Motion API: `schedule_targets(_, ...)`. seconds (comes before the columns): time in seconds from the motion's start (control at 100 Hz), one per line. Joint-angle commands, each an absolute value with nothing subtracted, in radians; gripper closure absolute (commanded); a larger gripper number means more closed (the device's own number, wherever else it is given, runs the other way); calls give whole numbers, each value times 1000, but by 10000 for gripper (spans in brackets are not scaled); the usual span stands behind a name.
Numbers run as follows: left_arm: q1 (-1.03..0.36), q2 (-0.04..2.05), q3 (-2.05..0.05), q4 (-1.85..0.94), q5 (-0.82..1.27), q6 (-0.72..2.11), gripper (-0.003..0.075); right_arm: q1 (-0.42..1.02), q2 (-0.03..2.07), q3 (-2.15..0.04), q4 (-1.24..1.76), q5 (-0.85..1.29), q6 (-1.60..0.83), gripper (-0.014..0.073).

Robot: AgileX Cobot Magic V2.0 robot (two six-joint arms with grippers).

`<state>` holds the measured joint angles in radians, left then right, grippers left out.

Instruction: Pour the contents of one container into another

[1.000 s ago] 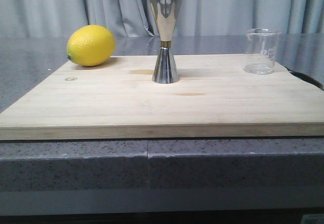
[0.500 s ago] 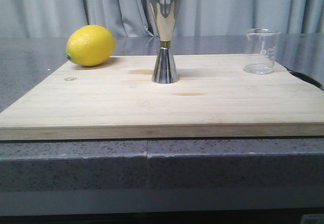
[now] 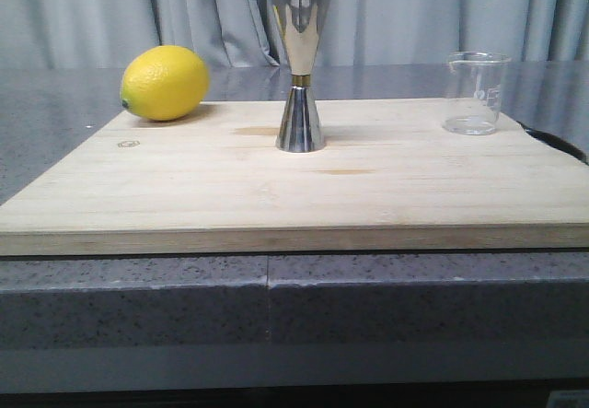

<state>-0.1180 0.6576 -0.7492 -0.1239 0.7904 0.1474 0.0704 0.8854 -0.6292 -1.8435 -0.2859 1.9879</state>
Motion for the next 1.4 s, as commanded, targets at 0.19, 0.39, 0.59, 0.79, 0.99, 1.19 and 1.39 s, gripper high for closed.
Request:
schedule_targets(0.19, -116, 658, -777, -137, 713, 133, 741, 65, 875, -654, -1867, -254, 1989, 662)
schedule_targets(0.39, -116, 658, -777, -137, 713, 133, 741, 65, 875, -654, -1867, -254, 1989, 662)
schedule_targets(0.59, -116, 658, -777, -137, 713, 133, 741, 65, 875, -654, -1867, -254, 1989, 662)
schedule_targets(0.79, -79, 549, -675, -100, 636, 135, 741, 65, 875, -654, -1867, -254, 1989, 662)
schedule_targets(0.99, -29, 304, -407, -74, 446, 135, 741, 65, 875, -654, -1867, -254, 1989, 662)
schedule_targets(1.19, -29, 92, -152, -74, 240, 135, 741, 65, 875, -654, -1867, -254, 1989, 662)
schedule_targets(1.39, -29, -21, 1, -74, 76, 135, 741, 65, 875, -654, -1867, -254, 1989, 662)
